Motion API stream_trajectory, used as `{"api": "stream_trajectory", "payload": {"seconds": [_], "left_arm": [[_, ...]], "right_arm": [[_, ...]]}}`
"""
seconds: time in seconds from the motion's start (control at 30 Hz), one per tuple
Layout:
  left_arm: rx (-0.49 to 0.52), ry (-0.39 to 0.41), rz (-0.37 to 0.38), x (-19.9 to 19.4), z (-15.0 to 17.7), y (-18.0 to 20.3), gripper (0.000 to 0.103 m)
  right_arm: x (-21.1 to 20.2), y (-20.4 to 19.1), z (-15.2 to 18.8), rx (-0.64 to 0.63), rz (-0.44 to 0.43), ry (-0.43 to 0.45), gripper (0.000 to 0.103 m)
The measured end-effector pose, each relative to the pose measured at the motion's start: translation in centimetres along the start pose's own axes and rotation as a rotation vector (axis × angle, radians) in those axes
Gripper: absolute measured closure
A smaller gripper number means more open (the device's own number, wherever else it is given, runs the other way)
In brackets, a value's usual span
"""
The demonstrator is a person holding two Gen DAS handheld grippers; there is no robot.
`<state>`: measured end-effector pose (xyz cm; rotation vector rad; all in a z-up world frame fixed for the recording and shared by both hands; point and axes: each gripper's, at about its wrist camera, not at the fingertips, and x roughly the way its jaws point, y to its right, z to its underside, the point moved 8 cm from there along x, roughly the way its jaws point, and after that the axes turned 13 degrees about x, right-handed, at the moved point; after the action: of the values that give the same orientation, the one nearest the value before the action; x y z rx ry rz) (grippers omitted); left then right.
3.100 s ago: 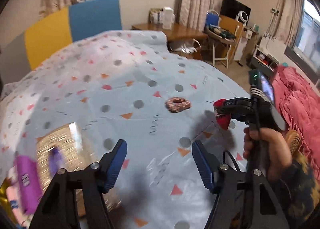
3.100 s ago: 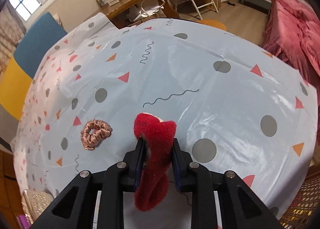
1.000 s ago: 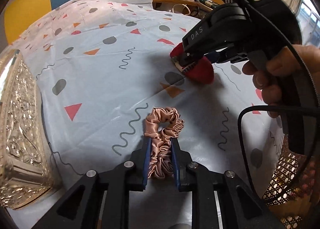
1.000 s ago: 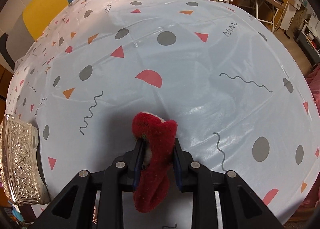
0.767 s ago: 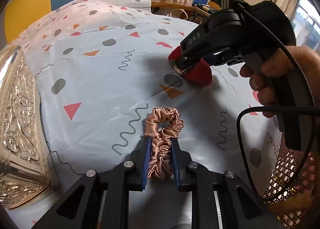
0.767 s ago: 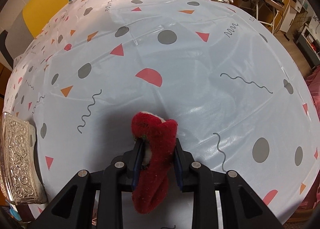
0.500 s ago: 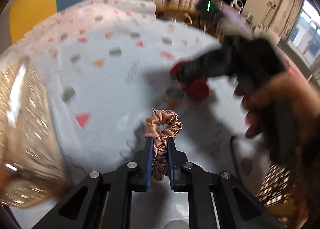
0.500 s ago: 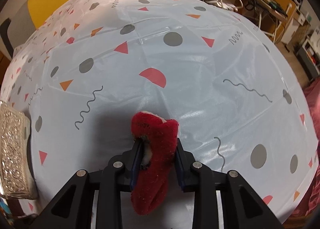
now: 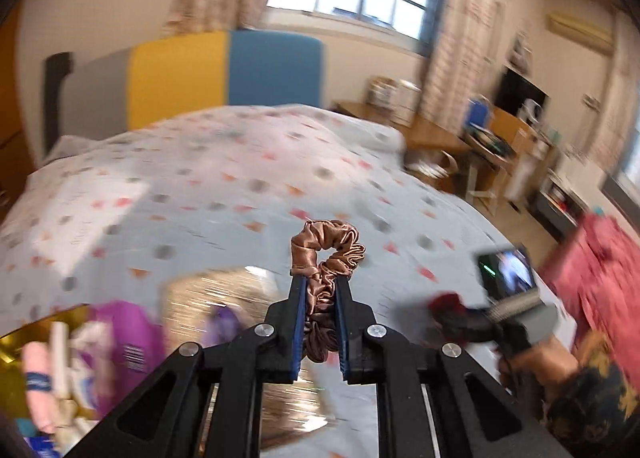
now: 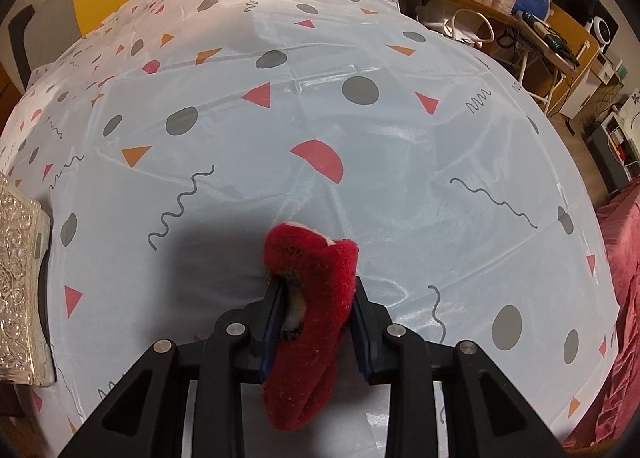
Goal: Organize soft objects
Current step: 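Carry the scrunchie into the gold tray and open the left tool while the right tool holds the sock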
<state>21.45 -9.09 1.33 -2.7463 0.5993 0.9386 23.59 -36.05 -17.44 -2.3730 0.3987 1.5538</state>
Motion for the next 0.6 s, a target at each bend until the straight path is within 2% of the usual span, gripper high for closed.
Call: {"api": "stream_trajectory", "payload": {"seconds": [0.1, 0.27, 0.47, 0.6], "left_arm": [[-0.064, 0.002, -0.083, -1.0, 0.4, -5.2, 0.089], [-0.146, 0.008, -0.193, -3.7, 2.9, -11.0, 0.089], [-0.203, 0.006, -0.295, -7.0, 6.8, -14.6, 0.089], [-0.260, 0.001, -0.330, -8.6, 9.5, -16.5, 0.089]], "right_arm": [[0.1, -0.2, -0.1, -0.014, 0.011, 0.008, 0.072], [0.1, -0.5, 0.0, -0.036, 0.027, 0.020, 0.072], [-0.1, -0.8, 0.5, -0.066, 0.048, 0.035, 0.072], [-0.4, -1.1, 0.9, -0.080, 0.063, 0.045, 0.072]]}}
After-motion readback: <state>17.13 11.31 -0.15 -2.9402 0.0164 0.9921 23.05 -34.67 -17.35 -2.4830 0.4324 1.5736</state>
